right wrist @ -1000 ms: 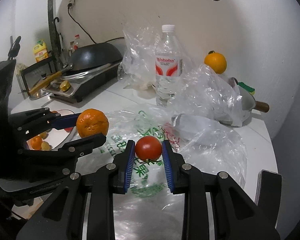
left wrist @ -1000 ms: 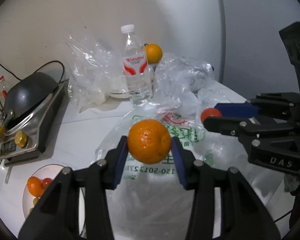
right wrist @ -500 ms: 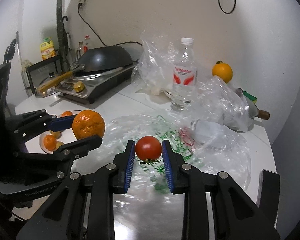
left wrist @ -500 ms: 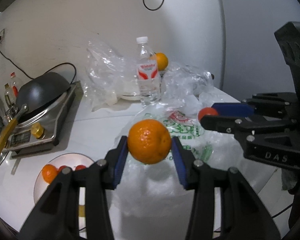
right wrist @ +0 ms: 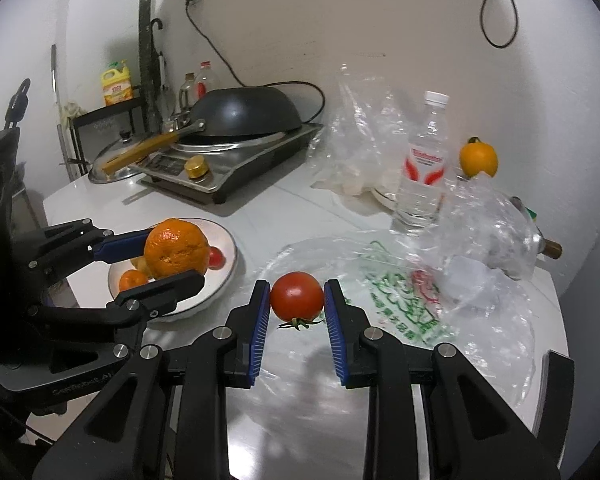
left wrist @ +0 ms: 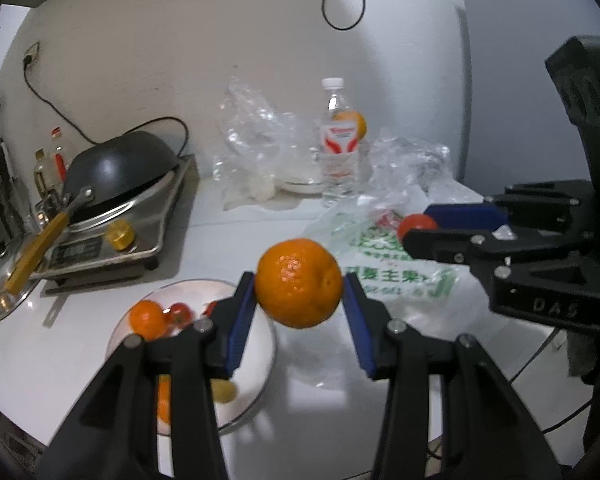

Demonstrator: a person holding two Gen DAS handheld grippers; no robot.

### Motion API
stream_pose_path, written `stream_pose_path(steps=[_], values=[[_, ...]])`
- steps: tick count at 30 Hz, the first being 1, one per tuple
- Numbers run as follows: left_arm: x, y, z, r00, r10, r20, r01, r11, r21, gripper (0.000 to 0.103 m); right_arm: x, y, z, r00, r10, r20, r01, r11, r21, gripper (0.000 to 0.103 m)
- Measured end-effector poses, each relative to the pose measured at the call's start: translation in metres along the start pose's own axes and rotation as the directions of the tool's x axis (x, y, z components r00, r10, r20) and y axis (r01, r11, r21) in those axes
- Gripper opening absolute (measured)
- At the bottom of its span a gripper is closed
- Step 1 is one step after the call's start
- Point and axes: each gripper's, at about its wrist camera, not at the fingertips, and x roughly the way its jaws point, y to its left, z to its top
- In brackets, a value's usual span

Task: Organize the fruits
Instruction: 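Carry the mandarin in the left gripper and tomato in the right over the plate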

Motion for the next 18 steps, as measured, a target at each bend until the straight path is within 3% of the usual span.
stream_pose_path(steps=[18], values=[[0.011, 0.069, -0.035, 0.992, 0.103, -0.067, -0.106, 0.993, -0.05, 0.045, 0.044, 0.041, 0.006, 0.997, 0.04, -0.063, -0.043, 0.998, -0.047, 0.03]])
